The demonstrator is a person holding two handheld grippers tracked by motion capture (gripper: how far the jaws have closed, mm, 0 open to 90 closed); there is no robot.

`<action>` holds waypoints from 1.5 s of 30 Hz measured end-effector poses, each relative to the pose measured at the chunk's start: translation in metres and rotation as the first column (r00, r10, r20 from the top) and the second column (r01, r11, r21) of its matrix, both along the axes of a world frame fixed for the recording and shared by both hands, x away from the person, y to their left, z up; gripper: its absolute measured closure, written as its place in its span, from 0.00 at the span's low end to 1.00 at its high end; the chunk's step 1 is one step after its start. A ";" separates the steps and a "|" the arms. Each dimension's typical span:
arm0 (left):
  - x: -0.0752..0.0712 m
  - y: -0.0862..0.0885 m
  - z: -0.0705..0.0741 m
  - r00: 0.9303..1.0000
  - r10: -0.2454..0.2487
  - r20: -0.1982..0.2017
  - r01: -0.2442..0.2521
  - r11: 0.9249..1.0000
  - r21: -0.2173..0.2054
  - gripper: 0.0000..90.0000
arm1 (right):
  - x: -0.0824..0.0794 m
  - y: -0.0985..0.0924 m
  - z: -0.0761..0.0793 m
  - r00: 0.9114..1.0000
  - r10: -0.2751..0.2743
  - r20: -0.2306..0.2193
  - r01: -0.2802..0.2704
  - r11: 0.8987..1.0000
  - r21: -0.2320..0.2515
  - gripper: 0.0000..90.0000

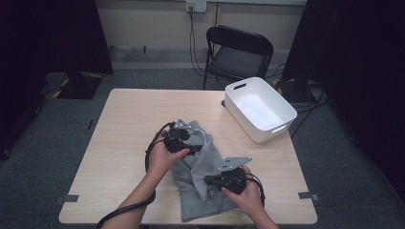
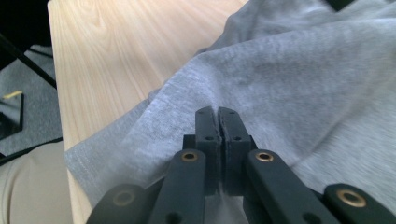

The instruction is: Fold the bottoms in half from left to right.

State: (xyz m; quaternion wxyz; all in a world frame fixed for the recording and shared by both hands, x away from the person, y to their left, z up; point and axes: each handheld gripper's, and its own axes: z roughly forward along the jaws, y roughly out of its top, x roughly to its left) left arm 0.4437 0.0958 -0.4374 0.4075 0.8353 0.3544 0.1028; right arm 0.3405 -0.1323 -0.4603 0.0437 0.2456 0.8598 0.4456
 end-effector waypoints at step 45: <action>-0.055 0.010 -0.028 0.996 -0.067 0.065 0.065 0.998 0.027 0.36 | -0.019 -0.045 -0.005 0.989 -0.144 0.036 0.145 0.989 -0.017 0.80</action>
